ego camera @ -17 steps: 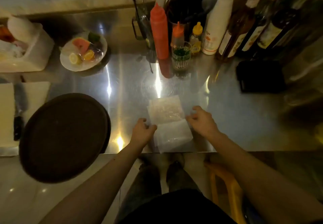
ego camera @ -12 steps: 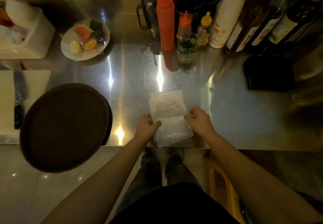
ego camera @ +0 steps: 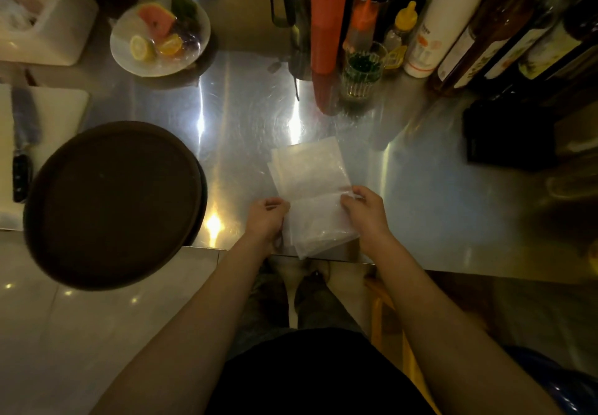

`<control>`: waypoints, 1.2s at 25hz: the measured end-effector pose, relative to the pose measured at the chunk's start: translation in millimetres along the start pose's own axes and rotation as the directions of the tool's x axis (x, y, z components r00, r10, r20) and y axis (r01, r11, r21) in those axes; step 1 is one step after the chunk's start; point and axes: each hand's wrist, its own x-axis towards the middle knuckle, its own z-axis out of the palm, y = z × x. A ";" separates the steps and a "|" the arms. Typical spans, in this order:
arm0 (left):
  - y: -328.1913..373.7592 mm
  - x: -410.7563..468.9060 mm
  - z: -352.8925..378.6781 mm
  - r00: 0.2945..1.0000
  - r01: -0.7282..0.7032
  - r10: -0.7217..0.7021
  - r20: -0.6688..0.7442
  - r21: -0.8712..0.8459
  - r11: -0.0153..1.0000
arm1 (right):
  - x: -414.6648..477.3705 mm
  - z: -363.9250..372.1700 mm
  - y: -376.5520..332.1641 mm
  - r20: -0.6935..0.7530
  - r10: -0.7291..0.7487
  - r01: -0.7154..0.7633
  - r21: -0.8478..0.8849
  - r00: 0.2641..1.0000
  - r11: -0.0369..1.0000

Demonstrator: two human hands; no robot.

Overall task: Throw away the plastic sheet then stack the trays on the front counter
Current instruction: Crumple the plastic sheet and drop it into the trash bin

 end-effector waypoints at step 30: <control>-25.3 -109.8 -305.2 0.918 -0.325 0.397 0.013 -0.550 0.769 | -153.8 183.3 -89.0 0.587 -0.286 0.327 0.039 0.757 0.944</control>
